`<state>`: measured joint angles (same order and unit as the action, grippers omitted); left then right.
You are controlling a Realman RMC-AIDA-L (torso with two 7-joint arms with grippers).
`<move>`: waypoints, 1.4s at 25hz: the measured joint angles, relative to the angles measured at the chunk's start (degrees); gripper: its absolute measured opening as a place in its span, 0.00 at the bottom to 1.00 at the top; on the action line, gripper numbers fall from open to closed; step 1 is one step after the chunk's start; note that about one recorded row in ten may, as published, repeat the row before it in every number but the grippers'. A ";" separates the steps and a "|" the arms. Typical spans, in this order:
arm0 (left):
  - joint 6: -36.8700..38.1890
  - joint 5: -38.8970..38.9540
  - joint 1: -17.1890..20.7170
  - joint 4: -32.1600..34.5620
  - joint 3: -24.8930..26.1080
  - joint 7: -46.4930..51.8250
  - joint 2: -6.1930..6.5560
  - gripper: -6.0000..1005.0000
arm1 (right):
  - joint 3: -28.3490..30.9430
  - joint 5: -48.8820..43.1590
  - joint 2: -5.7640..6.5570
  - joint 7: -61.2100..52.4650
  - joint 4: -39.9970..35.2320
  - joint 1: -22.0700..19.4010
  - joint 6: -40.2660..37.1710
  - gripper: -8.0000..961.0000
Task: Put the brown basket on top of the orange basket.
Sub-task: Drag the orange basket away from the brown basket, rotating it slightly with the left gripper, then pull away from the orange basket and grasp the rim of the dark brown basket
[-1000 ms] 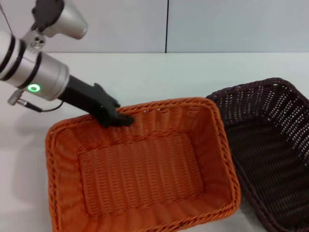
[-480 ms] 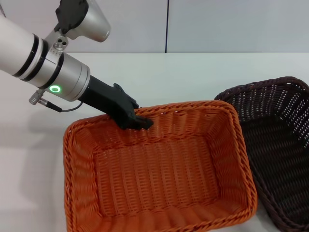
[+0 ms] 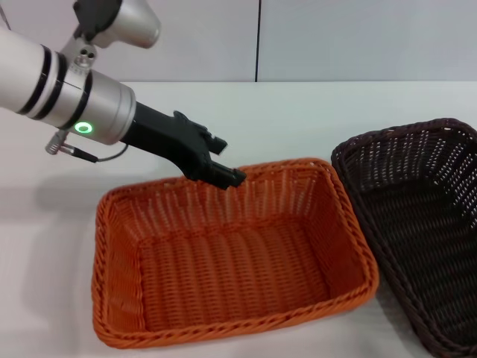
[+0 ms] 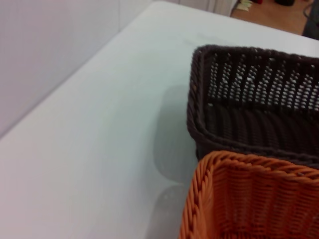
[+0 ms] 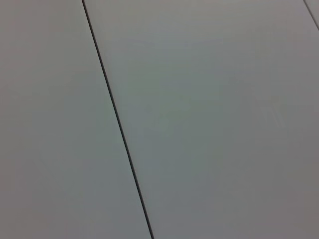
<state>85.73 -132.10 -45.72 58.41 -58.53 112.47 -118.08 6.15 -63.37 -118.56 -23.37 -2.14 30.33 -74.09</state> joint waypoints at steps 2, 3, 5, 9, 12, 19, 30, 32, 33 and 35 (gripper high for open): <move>-0.13 0.20 0.30 1.15 0.15 -0.01 -0.03 0.54 | -0.01 0.00 0.00 0.00 -0.12 0.00 0.33 0.57; -0.24 0.53 0.63 2.08 0.17 -0.01 -0.08 0.58 | -0.04 0.00 0.00 0.00 -0.24 0.07 0.53 0.57; -0.58 1.92 1.37 3.50 0.17 -0.03 -0.12 0.68 | -0.07 0.00 0.01 0.00 -0.28 0.17 0.54 0.57; -2.48 10.34 4.54 6.71 0.29 -1.56 0.07 0.80 | -0.95 -0.57 0.23 -0.56 -1.45 0.73 0.75 0.57; -4.26 19.21 8.66 9.38 0.31 -3.69 0.00 0.84 | -4.45 -2.23 0.89 -5.53 -5.31 1.56 3.14 0.57; -8.08 46.86 21.01 11.47 -2.22 -17.54 -0.30 0.86 | -24.79 -12.89 6.52 -38.11 -22.40 1.68 8.82 0.57; -10.14 75.68 32.02 5.07 -10.91 -38.55 -0.18 0.86 | -37.95 -56.70 18.07 -67.74 -45.28 9.51 -6.78 0.57; -10.14 76.29 32.22 4.72 -10.82 -39.00 -0.17 0.86 | -38.45 -63.12 18.08 -67.88 -48.05 11.79 -12.92 0.57; -10.14 76.33 32.27 4.63 -10.74 -39.09 -0.15 0.86 | -38.78 -65.59 17.84 -67.84 -49.55 12.70 -15.56 0.57; -10.19 76.39 32.32 4.37 -10.52 -39.19 -0.16 0.86 | -39.87 -68.53 17.12 -67.25 -52.33 13.66 -20.21 0.57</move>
<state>75.54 -55.71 -13.40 62.78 -69.04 73.28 -118.24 -33.72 -131.90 -101.44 -90.62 -54.47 43.98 -94.31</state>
